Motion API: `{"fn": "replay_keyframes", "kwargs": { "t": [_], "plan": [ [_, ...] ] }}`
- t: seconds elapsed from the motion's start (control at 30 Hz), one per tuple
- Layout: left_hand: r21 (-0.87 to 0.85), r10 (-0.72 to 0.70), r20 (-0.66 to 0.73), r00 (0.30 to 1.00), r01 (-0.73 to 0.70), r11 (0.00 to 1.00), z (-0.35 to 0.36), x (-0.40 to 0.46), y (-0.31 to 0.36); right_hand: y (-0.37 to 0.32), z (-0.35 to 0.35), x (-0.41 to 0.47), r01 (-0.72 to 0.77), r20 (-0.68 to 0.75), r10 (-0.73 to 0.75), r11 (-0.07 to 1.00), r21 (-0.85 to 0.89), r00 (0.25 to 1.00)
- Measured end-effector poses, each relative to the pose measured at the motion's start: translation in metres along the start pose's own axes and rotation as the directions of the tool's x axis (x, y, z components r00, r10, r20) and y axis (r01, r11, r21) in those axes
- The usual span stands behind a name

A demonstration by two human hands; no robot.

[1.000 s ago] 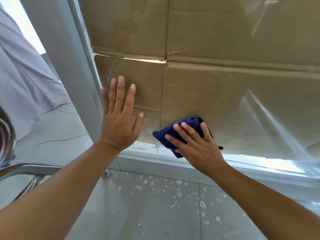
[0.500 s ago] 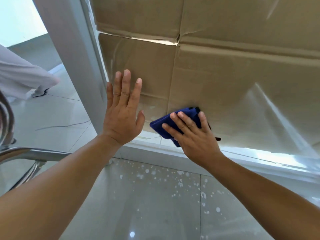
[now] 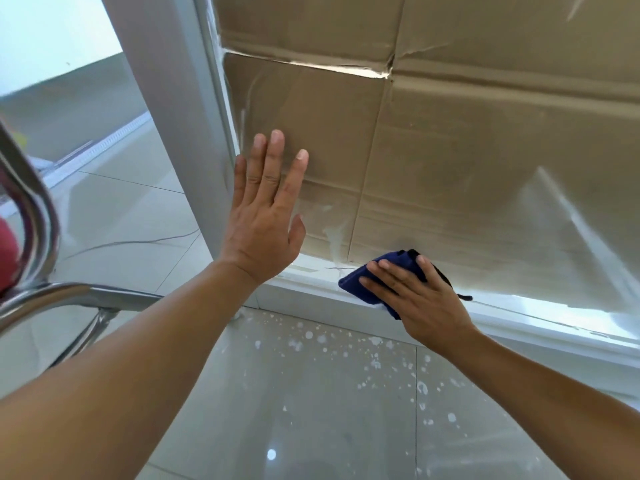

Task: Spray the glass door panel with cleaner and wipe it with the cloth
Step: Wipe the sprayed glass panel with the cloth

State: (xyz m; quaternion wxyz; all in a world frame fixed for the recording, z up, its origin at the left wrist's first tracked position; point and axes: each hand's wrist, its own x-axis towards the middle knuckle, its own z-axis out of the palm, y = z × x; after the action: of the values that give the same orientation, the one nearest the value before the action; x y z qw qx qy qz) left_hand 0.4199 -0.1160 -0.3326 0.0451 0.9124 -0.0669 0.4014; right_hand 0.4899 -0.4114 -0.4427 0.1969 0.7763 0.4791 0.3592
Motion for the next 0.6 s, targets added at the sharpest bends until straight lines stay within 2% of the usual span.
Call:
{"fn": "replay_keyframes", "kwargs": {
  "t": [0.2,0.47,0.6],
  "plan": [
    [0.013,0.014,-0.003,1.0,-0.014,1.0,0.001,0.0,-0.003,-0.03,-0.002,0.046,0.003,-0.019,-0.003,1.0,0.004,1.0],
    [0.004,0.001,-0.011,1.0,-0.001,1.0,0.003,-0.002,-0.002,0.013,0.005,-0.031,0.017,0.074,-0.017,1.0,-0.002,0.997],
    [0.01,-0.01,-0.026,1.0,0.011,1.0,0.006,0.0,0.001,-0.004,0.001,-0.007,-0.008,0.035,0.009,1.0,-0.014,0.999]
  ]
}}
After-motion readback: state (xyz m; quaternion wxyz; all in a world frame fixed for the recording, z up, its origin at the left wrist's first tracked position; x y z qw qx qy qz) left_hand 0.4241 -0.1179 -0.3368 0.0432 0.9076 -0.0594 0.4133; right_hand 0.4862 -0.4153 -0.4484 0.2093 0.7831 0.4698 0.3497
